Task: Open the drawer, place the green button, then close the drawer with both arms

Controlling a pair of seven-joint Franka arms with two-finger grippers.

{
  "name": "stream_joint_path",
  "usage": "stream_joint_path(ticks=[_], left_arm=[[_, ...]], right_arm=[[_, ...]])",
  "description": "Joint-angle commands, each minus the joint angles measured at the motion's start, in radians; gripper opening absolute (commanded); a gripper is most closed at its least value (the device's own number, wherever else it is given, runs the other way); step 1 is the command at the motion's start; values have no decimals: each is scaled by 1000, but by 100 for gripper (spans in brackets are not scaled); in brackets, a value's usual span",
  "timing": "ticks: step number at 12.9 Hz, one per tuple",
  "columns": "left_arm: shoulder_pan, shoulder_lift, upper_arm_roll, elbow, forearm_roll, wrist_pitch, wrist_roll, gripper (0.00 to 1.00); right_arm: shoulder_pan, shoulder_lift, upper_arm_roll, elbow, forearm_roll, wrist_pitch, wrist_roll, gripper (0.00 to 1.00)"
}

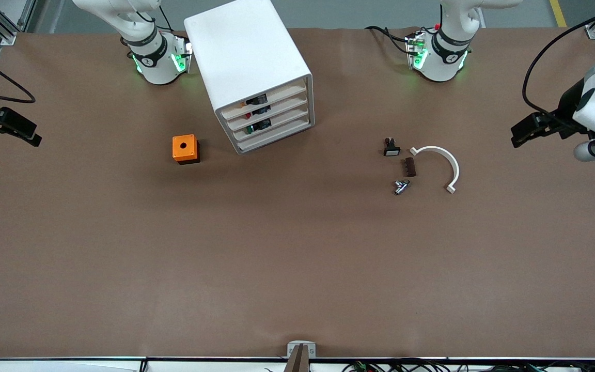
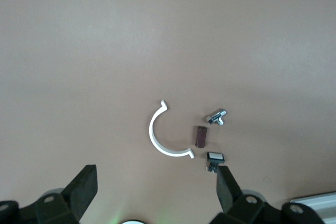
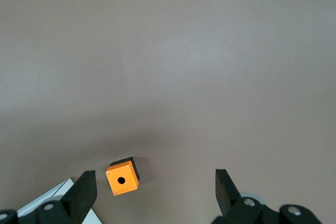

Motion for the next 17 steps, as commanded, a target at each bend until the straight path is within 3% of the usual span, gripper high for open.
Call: stream_joint_path(ticks=[1, 17], left_arm=[[39, -120, -16, -144, -16, 42, 61, 100], [33, -95, -52, -72, 44, -38, 102, 100]], right_arm=[[3, -14, 4, -8, -17, 4, -10, 100], [9, -14, 5, -6, -19, 21, -10, 100]])
